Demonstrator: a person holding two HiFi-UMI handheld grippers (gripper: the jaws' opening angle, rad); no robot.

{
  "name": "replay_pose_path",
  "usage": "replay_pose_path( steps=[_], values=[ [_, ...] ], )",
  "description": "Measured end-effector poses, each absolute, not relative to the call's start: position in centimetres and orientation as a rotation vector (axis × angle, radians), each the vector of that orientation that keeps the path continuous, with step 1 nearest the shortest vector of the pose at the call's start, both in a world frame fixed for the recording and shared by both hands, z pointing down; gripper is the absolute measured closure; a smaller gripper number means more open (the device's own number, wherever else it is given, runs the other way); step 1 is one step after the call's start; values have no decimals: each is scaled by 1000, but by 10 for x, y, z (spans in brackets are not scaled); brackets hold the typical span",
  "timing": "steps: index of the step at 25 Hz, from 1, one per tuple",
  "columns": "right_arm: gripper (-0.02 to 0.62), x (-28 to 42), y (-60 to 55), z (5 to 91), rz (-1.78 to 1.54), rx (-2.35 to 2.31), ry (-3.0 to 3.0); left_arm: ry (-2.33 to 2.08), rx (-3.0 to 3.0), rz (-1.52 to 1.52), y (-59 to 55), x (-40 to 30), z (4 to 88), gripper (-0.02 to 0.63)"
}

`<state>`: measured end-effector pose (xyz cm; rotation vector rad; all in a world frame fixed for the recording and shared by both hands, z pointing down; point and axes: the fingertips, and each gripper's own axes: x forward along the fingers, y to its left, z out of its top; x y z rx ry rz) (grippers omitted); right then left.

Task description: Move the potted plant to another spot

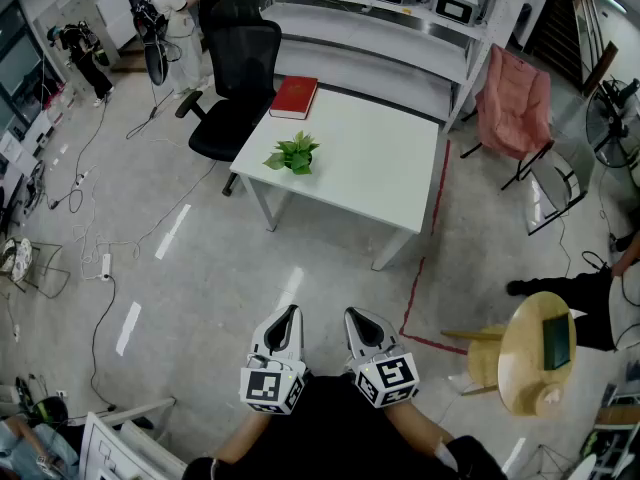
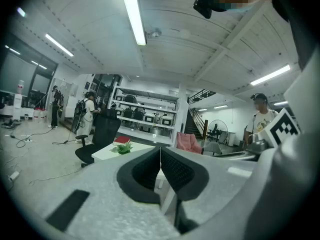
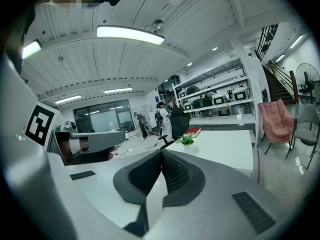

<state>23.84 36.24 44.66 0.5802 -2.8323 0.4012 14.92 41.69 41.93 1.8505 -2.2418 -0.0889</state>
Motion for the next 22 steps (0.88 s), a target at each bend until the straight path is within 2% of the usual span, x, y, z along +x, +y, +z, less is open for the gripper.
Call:
replay_pose_path(
  steps=[22],
  values=[
    [583, 202, 379, 446, 403, 603, -2833, -2196, 1882, -126, 429, 116, 424, 589]
  ],
)
